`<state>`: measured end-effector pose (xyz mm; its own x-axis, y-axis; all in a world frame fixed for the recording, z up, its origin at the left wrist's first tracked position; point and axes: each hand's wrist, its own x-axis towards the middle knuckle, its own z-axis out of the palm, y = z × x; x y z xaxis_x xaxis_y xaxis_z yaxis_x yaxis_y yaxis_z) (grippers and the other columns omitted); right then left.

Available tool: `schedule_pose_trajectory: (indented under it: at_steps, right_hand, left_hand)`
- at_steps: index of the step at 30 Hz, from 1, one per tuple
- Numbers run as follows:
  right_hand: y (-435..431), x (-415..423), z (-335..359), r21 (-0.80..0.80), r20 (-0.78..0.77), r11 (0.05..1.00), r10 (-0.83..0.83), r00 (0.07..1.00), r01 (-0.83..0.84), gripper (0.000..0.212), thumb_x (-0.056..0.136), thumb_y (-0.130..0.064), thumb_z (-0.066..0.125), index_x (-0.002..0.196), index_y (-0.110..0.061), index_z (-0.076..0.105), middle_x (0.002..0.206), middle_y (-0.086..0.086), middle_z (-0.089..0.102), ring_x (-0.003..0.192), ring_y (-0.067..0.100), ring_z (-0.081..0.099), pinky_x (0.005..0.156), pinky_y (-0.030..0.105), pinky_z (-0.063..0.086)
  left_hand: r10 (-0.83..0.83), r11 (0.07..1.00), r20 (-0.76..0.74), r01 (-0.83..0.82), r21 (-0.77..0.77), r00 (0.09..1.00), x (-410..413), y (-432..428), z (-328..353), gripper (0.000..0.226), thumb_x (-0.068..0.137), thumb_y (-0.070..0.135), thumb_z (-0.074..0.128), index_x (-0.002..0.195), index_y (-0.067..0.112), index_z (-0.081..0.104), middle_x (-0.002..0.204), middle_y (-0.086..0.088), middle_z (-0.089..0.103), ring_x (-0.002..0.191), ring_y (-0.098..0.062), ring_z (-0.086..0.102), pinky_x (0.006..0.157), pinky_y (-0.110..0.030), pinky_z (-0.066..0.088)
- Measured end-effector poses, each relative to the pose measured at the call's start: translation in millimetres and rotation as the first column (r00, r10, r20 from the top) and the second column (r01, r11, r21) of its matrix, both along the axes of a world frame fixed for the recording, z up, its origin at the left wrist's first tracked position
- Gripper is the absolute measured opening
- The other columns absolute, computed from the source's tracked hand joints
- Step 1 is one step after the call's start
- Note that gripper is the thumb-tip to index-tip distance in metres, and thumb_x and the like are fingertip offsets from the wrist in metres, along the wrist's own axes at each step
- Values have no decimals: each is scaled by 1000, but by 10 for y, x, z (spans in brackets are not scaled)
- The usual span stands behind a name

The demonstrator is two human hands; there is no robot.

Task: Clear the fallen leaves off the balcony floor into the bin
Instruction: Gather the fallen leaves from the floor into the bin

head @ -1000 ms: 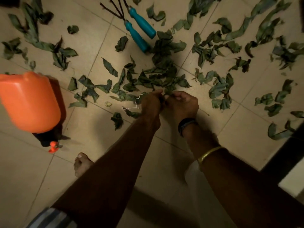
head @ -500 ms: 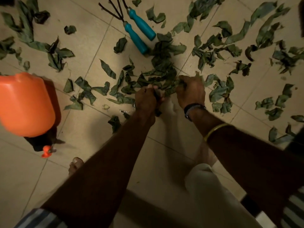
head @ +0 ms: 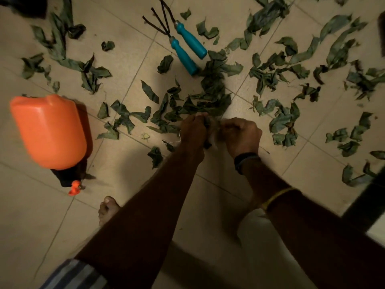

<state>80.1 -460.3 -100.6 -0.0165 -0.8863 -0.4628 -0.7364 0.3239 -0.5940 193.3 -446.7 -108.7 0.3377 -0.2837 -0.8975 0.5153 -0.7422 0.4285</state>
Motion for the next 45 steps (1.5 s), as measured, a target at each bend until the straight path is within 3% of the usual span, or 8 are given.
schedule_pose_trajectory:
  at_steps: [5,13,16,20,24,34,39,45]
  right_hand:
    - [57,349,179,29,159,998,-54,986,50,20,86,-1,69,102,-11,77,96,3,76,85,10,67,85,31,58]
    - [-107,457,13,-84,208,996,-21,978,39,19,84,-6,65,90,-19,77,91,-10,72,88,3,64,87,22,53]
    - [-265,433,-238,-167,27,985,-30,999,34,22,84,-8,59,91,-21,75,99,0,71,97,15,62,91,33,51]
    - [-482,437,-645,83,-239,942,337,911,-326,57,90,-27,64,143,-36,48,150,6,41,132,29,39,102,37,42]
    - [-426,484,-905,35,-364,819,544,756,-573,45,94,-31,59,138,-32,53,140,10,43,118,33,44,88,40,50]
    - [-266,402,-368,10,-156,998,63,986,-62,19,85,-11,74,102,-18,78,102,-1,73,100,15,64,87,15,43]
    - [-43,579,270,112,88,972,-216,973,205,21,76,-11,81,83,-31,79,82,-8,75,82,17,72,83,39,61]
    - [164,923,1268,116,263,974,-219,939,195,27,72,-14,82,74,-40,76,76,-15,74,76,14,73,77,39,62]
  left_hand:
    - [-66,995,-62,61,-78,996,10,-89,195,31,103,29,47,103,4,67,100,-17,70,89,-27,68,72,-37,58]
    - [116,991,106,-108,-75,988,109,-209,60,25,103,22,44,98,7,62,90,-9,67,81,-22,66,75,-36,59]
    - [265,963,5,-264,-59,964,201,-190,-61,26,105,21,42,87,9,57,69,-3,56,59,-13,54,56,-26,52]
    - [270,957,-21,-271,-105,963,252,-14,-212,32,107,22,40,80,10,53,62,-1,53,49,-10,53,50,-24,51]
    - [305,944,-60,-310,-115,951,318,124,-381,30,107,20,39,82,8,52,66,-3,52,50,-10,53,52,-26,51]
    - [342,929,-38,-344,-137,939,417,203,-128,26,106,16,41,84,8,53,66,-5,52,55,-15,51,57,-32,48]
    - [335,936,-14,-335,-106,942,489,243,306,22,103,23,45,100,8,60,81,-8,58,70,-20,55,63,-33,49]
    - [337,919,-23,-334,-207,941,691,323,1196,20,100,23,50,104,16,69,108,-12,71,96,-25,71,82,-42,60]
